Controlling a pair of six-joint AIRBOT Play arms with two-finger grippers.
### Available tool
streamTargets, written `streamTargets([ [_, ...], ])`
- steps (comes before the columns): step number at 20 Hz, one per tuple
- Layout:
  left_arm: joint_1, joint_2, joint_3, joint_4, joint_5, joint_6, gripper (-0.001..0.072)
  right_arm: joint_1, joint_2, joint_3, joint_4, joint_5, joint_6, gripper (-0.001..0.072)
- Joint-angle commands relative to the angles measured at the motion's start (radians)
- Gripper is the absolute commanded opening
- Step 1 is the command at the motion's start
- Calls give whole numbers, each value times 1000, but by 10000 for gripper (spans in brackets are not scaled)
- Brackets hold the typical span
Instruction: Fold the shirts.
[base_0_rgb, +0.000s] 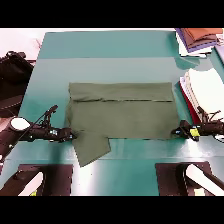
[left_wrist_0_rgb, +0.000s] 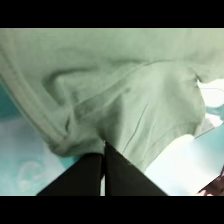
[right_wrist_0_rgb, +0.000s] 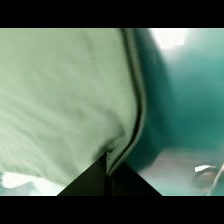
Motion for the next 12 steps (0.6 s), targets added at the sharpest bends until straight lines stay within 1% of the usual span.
streamTargets([
  [1, 0, 88, 19, 78, -79, -53, 19, 69, 98, 45, -93, 59, 3, 19],
  [3, 0, 205, 20, 131, -150, -119, 20, 89, 177, 113, -199, 149, 27, 19],
  [5, 0, 310, 41, 158, -267, -168, 20, 93, 254, 160, -270, 237, 37, 19],
  [6, 0, 350, 65, 166, -322, -188, 20, 93, 291, 174, -299, 268, 48, 19],
  [7, 0, 373, 90, 166, -356, -191, 20, 93, 326, 189, -328, 282, 79, 19],
  [9, 0, 369, 145, 169, -347, -190, 20, 94, 362, 220, -333, 261, 83, 19],
  [12, 0, 272, 198, 195, -206, -163, 20, 110, 299, 281, -325, 223, 86, 18],
])
